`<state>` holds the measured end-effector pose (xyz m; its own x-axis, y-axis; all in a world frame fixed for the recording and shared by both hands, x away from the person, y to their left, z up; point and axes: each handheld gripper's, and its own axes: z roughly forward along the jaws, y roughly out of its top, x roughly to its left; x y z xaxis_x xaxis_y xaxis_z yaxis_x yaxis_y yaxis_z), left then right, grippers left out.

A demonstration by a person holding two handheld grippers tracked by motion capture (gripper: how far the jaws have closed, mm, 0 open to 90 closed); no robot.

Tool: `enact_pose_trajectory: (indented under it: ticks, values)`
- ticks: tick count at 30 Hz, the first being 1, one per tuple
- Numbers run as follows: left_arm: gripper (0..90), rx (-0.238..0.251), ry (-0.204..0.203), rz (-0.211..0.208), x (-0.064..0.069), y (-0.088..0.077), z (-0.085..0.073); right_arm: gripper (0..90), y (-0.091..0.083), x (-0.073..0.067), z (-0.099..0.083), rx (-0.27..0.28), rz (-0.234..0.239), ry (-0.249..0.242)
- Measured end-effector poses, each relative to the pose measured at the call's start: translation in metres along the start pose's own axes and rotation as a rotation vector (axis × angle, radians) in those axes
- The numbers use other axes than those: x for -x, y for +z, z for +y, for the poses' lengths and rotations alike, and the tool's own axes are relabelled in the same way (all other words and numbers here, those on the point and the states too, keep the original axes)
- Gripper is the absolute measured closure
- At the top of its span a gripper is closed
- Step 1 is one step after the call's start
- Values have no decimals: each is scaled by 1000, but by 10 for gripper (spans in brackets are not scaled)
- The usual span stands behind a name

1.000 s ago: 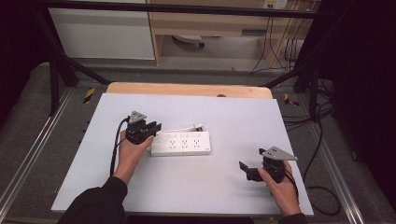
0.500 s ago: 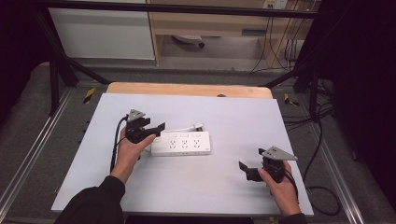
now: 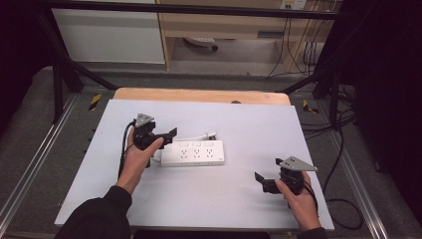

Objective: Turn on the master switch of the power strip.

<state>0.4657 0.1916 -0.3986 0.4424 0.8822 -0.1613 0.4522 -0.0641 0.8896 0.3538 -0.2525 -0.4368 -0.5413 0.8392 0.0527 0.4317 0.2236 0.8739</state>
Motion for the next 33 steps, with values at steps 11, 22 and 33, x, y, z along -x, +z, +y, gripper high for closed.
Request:
enact_pose_trajectory:
  ticks: [11, 22, 33]
  values:
    - [75, -8, 10, -29, 4, -8, 4, 27, 0, 0, 0, -2, -3, 2]
    - [70, -15, 11, -52, 3, -23, 7, 26, 0, 0, 0, 0, 0, 4]
    - [68, -16, 22, -66, 2, -44, 5, 27, 0, 0, 0, -4, -4, 7]
